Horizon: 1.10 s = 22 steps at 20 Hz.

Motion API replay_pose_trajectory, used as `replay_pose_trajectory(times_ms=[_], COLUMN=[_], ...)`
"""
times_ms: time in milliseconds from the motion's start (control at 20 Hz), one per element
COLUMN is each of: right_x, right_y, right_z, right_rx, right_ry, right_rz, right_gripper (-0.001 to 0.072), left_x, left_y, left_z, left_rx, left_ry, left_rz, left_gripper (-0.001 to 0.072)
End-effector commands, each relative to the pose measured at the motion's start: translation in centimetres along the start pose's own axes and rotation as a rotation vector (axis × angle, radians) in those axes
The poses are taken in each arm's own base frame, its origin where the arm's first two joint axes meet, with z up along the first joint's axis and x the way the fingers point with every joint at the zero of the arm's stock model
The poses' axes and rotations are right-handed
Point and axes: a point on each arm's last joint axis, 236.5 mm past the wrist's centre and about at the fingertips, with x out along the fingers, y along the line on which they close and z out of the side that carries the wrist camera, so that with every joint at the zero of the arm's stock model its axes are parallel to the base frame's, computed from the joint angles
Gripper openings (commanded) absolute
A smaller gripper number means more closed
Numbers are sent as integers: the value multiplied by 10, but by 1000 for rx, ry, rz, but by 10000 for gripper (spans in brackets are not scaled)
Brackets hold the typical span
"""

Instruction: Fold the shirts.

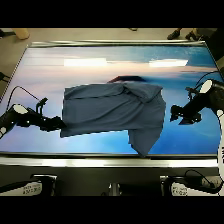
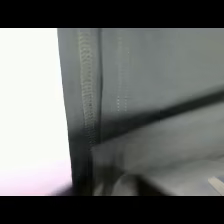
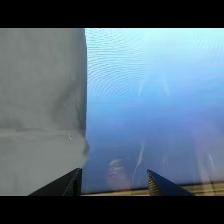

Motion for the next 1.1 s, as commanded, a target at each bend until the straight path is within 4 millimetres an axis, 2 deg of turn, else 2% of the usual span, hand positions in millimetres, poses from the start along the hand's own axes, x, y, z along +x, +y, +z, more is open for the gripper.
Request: replay_pose_trajectory(times_ms=[0, 100, 150, 200, 350, 450, 600, 750, 800, 850, 900, 950, 1000, 1050], right_x=[0, 0, 0, 0, 0, 0, 0, 0, 0, 4, 10, 21, 34, 47], right_y=[-1, -1, -1, -1, 0, 0, 0, -2, -3, -4, -3, 0, 7, 17], right_z=[-5, -6, -5, -4, -4, -4, -4, -6, -7, -11, -15, -23, -32, -41], right_rx=[-2, -3, -3, -3, -3, -3, -4, -4, -4, -2, -2, -9, -19, -32], right_ry=[20, 23, 22, 18, 14, 15, 15, 23, 28, 38, 42, 55, 77, 100], right_rz=[-2, -2, -2, -2, -2, -2, -2, -7, -13, -14, -6, 15, 55, 112], right_gripper=[417, 417, 417, 417, 417, 417, 417, 430, 433, 496, 517, 532, 533, 533], left_x=[-10, -31, -35, -33, -9, 2, 8, 15, 17, 19, 20, 22, 22, 22], left_y=[5, 12, 14, 15, 18, 20, 15, 9, 7, 4, 1, -1, -3, -3], left_z=[-8, -10, -16, -26, -52, -50, -40, -30, -29, -30, -32, -34, -35, -36], left_rx=[-6, -35, -50, -61, -108, -127, -108, -90, -87, -80, -70, -55, -40, -38], left_ry=[49, 37, 43, 61, 107, 76, 32, -6, -9, -3, 7, 13, 17, 21], left_rz=[-4, -4, -12, -17, -32, -32, -21, 3, 8, 8, 8, 7, 5, 4], left_gripper=[485, 496, 549, 549, 549, 543, 523, 379, 377, 311, 156, 75, 26, 26])
